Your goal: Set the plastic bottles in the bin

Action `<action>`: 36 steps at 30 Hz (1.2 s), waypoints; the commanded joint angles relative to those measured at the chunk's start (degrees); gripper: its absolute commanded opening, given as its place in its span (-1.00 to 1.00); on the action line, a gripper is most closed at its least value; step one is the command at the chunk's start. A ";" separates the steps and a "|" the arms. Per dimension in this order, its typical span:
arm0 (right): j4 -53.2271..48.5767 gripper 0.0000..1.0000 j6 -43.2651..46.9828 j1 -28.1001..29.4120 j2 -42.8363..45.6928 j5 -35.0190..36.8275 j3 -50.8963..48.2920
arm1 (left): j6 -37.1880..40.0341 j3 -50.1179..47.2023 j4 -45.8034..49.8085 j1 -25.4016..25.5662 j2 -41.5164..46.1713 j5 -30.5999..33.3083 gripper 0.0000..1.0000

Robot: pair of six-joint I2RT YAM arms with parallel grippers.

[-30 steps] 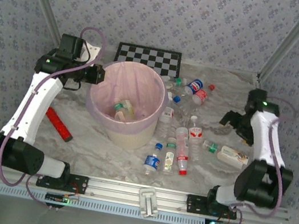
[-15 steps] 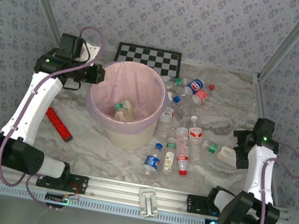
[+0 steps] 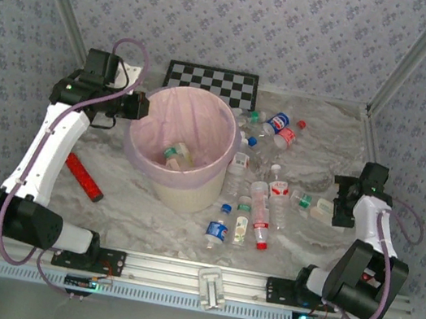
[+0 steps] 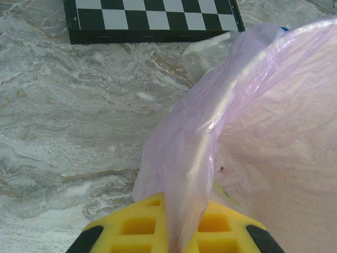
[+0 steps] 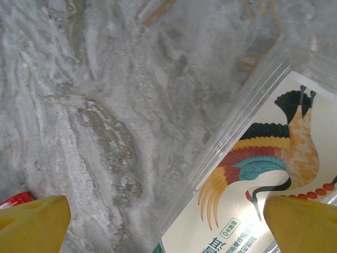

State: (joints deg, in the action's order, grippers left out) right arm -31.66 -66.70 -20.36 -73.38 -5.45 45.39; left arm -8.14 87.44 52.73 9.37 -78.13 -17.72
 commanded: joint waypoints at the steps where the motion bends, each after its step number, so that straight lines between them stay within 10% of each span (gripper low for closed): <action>1: 0.72 1.00 -1.07 0.71 -3.72 -3.47 -3.96 | -0.02 2.58 -1.50 -0.16 0.70 -2.85 -1.00; 18: -17.81 1.00 4.23 0.14 4.69 -6.97 8.17 | 1.76 3.92 0.79 -0.22 1.60 -0.31 -1.00; 36: 3.43 1.00 0.93 -0.50 -8.30 -9.93 -0.26 | 2.24 1.54 -2.12 -0.21 1.75 0.22 -1.00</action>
State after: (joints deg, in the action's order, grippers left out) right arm -34.06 -66.46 -20.40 -78.89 -15.29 45.04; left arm -4.95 88.55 54.48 9.37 -78.13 -14.70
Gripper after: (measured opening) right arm 0.999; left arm 0.098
